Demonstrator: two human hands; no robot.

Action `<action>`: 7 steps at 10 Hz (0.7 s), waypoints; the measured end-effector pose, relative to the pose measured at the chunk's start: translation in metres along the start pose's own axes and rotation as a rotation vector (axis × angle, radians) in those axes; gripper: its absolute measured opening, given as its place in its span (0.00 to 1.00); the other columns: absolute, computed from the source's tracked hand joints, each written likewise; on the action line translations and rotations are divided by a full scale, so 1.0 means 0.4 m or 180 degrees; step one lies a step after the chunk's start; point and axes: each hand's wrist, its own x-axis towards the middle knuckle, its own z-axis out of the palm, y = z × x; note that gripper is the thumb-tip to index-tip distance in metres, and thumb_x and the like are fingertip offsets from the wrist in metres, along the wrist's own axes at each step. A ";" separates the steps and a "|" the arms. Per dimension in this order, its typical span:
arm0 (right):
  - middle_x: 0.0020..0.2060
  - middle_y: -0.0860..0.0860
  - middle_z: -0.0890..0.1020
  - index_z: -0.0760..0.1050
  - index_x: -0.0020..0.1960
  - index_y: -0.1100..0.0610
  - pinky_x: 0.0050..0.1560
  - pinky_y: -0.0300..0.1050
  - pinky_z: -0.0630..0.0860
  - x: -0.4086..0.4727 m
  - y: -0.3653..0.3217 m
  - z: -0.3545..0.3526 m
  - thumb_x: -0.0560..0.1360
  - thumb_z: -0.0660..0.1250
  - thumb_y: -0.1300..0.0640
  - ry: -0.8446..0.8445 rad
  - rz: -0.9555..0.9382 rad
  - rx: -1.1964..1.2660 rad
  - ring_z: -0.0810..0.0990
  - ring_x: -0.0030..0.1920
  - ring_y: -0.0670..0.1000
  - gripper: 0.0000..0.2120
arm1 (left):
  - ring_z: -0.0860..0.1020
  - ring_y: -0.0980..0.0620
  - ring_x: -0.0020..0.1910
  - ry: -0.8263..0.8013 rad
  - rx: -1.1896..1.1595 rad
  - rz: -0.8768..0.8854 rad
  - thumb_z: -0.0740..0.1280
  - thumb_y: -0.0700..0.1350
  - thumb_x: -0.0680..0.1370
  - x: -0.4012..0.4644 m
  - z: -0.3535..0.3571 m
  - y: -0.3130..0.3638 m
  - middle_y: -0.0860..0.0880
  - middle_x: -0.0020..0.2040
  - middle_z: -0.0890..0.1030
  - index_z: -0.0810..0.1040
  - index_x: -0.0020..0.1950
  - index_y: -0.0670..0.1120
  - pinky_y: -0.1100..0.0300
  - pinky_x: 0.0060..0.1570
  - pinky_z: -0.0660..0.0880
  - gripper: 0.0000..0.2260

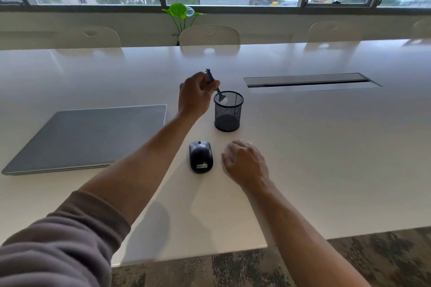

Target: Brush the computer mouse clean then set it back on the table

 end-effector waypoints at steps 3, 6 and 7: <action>0.44 0.52 0.83 0.79 0.42 0.55 0.59 0.48 0.75 0.007 0.010 0.005 0.75 0.66 0.49 -0.0087 -0.0094 0.0000 0.82 0.50 0.55 0.09 | 0.82 0.47 0.47 -0.0305 0.0517 -0.0457 0.74 0.49 0.75 0.043 0.106 -0.034 0.47 0.42 0.86 0.84 0.45 0.44 0.58 0.47 0.75 0.08; 0.40 0.51 0.83 0.77 0.39 0.55 0.53 0.46 0.76 0.009 0.009 0.008 0.73 0.67 0.50 0.0011 -0.0090 -0.0036 0.82 0.46 0.55 0.09 | 0.77 0.44 0.61 -0.0201 0.0668 -0.0668 0.74 0.54 0.75 0.040 0.110 -0.066 0.44 0.58 0.83 0.84 0.57 0.45 0.54 0.63 0.71 0.16; 0.40 0.51 0.83 0.78 0.38 0.55 0.51 0.45 0.76 0.010 0.011 0.012 0.72 0.67 0.50 0.0095 -0.0009 -0.0022 0.82 0.45 0.55 0.09 | 0.73 0.43 0.64 0.0085 0.0681 -0.0727 0.72 0.54 0.77 0.019 0.070 -0.080 0.42 0.62 0.79 0.82 0.62 0.44 0.55 0.65 0.67 0.19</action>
